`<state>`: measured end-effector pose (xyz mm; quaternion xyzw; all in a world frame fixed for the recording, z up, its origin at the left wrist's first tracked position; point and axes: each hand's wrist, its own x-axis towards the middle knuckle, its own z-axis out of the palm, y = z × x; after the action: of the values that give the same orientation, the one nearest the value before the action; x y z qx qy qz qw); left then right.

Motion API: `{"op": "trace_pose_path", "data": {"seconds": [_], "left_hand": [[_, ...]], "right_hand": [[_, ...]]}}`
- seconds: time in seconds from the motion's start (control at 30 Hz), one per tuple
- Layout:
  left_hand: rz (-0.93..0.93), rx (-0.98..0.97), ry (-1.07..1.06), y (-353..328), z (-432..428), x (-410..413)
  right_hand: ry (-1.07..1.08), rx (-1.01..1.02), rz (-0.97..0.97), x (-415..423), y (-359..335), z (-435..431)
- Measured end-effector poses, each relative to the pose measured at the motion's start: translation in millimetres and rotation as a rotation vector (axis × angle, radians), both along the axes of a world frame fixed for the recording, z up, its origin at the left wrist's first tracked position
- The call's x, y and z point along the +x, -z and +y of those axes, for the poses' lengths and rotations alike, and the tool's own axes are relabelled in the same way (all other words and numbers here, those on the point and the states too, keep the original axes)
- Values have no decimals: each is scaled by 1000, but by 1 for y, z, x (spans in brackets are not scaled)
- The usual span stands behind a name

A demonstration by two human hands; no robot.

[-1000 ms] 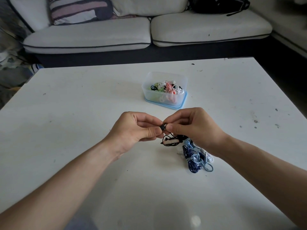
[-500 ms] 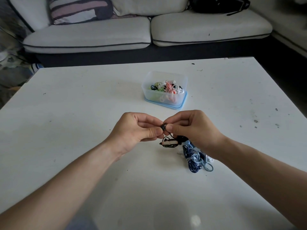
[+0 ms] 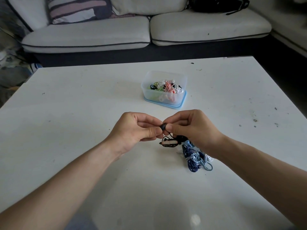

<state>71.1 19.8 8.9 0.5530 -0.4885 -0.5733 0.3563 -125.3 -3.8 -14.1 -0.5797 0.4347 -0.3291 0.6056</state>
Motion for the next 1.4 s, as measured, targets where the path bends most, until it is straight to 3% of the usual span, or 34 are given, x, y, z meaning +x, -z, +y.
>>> {"op": "trace_pose_path", "data": {"seconds": [0.93, 1.4], "left_hand": [[-9, -1, 23, 1, -1, 0], [-69, -125, 41, 13, -4, 0]], "right_hand": [[-19, -9, 57, -3, -1, -3], [-60, 62, -10, -3, 2, -3]]}}
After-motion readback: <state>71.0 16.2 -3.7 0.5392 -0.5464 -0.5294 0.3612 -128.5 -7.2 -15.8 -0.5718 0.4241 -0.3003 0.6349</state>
